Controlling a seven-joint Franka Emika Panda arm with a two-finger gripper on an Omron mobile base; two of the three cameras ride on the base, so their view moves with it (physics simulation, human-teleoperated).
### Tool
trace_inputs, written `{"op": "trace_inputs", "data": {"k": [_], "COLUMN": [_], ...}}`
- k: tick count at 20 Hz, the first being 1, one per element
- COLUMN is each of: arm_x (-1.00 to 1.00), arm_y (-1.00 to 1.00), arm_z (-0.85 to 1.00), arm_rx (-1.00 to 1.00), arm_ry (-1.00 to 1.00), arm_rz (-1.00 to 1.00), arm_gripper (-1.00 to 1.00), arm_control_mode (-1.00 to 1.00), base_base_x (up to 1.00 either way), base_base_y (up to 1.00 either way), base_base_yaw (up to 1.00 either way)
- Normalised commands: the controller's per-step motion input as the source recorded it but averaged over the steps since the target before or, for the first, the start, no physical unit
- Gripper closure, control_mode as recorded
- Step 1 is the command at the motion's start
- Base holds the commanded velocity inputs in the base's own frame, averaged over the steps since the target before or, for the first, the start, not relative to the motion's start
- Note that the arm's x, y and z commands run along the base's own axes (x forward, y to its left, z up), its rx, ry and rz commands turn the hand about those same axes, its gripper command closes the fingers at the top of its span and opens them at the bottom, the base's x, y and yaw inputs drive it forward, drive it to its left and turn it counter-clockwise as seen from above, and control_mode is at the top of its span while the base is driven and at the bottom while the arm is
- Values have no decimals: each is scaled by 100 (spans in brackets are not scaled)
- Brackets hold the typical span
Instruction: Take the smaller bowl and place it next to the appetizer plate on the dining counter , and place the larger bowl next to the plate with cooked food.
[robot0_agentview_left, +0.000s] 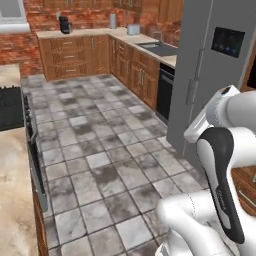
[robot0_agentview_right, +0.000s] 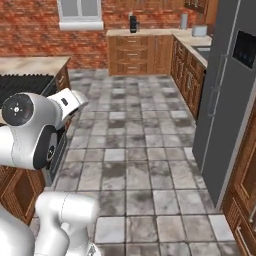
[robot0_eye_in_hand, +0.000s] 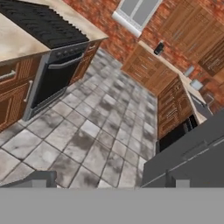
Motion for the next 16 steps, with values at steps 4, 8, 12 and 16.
{"op": "trace_inputs", "data": {"k": [4, 8, 12, 16], "arm_x": [0, 0, 0, 0], "arm_y": [0, 0, 0, 0], "arm_z": [0, 0, 0, 0], "arm_rx": [0, 0, 0, 0], "arm_ry": [0, 0, 0, 0], "arm_rz": [0, 0, 0, 0], "arm_gripper": [-100, -100, -100, -100], "arm_control_mode": [100, 100, 100, 100], "base_base_x": [100, 100, 100, 100], "base_base_y": [-4, -6, -21, -38], "base_base_yaw": [-1, -1, -5, -14]}}
